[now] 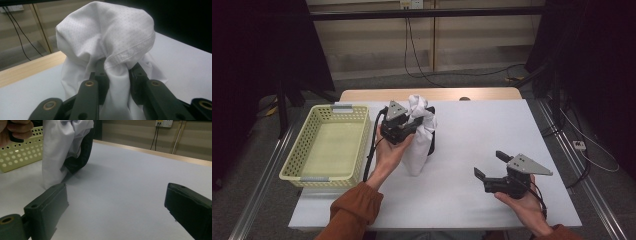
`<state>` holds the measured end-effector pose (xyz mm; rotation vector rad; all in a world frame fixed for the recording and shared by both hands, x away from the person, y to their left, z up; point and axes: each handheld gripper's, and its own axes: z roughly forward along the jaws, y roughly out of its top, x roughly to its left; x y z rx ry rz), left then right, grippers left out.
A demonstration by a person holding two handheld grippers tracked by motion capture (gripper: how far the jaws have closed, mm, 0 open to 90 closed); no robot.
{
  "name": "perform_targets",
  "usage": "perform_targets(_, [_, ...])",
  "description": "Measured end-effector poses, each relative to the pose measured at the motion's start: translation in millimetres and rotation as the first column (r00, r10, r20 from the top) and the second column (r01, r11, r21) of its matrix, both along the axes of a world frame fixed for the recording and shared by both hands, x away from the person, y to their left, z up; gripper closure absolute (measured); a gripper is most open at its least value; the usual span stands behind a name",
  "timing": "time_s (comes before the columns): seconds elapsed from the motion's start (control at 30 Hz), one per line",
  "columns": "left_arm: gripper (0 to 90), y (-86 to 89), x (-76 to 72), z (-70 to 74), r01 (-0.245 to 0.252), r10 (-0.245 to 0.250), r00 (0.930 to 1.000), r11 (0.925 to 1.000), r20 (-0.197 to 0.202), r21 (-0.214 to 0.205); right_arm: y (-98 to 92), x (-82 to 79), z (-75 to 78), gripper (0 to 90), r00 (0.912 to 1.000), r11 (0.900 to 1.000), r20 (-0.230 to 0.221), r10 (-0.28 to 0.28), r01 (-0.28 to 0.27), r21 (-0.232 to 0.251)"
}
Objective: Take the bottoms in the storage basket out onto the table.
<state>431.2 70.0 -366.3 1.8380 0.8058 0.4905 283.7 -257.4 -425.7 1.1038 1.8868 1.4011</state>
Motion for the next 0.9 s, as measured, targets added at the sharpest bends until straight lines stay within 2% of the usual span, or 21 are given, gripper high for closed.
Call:
perform_targets(0.13, [73.6,-1.4,1.5,-4.7,-0.001,0.001,0.9999,1.0000,-0.012,0.006,-0.1,0.0,0.0,4.9,1.0000,1.0000,-0.001,0.002,-0.002,0.001])
perform_targets(0.53, [72.9,-7.9,5.7,-19.2,0.007,-0.004,0.9990,0.9973,-0.045,0.073,0.2,0.3,-0.4,4.9,1.0000,1.0000,-0.001,0.000,0.000,-0.001])
perform_targets(0.73, [72.9,-8.4,9.9,-30.0,0.007,0.002,0.9965,0.9941,-0.083,0.108,0.3,0.5,-0.6,4.9,1.0000,1.0000,-0.002,0.001,-0.001,0.001])
perform_targets(0.83, [72.7,-7.8,12.7,-34.9,0.005,0.005,0.9943,0.9955,-0.106,0.095,0.3,0.5,-0.6,4.8,1.0000,1.0000,-0.002,0.003,-0.003,0.001])
perform_targets(0.9, [72.2,-7.5,14.5,-37.7,0.010,0.003,0.9925,0.9939,-0.122,0.110,0.1,0.6,-0.6,4.9,1.0000,1.0000,-0.002,0.001,-0.001,0.001])
